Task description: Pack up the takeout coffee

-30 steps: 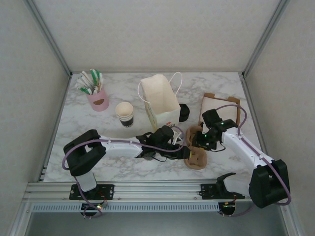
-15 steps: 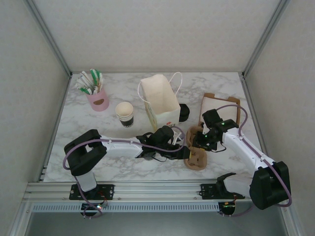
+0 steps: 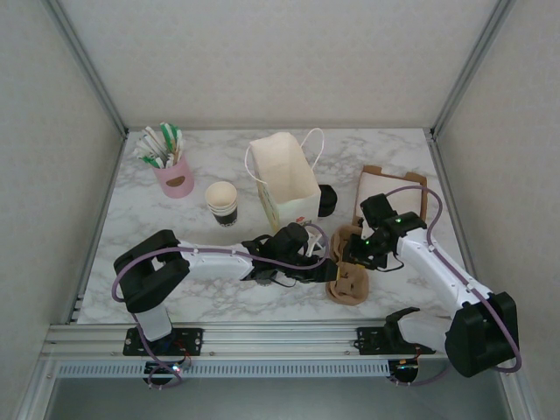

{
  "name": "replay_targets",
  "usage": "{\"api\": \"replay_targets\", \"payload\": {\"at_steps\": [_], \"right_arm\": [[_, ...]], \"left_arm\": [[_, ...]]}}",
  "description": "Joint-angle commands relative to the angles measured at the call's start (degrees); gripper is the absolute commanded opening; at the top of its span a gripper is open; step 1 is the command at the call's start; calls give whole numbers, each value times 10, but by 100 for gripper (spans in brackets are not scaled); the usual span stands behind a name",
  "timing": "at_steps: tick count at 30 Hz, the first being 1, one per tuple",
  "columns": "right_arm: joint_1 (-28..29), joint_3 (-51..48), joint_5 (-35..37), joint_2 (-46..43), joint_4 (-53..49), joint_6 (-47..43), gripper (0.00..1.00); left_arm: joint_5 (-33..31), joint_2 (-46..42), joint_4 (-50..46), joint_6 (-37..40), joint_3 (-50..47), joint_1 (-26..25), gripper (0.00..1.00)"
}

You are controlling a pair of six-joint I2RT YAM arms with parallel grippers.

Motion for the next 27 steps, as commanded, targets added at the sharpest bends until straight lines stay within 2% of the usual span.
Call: {"api": "replay_targets", "payload": {"at_steps": [1,9,16,27], "right_arm": [[3,15,7,-5,-17,5,30],[4,26,13,10,-17,2,30],[7,37,25,33,-20,-4,30],[27,55,65,82,-29,0,30]], "left_arm": [[-11,-12,20,2,9,4,51],[-35,-79,-13,28,20,3,59],[-97,-176,-82,73,15,7,76],[-180,-315,-144,111,-42,67,90]]}}
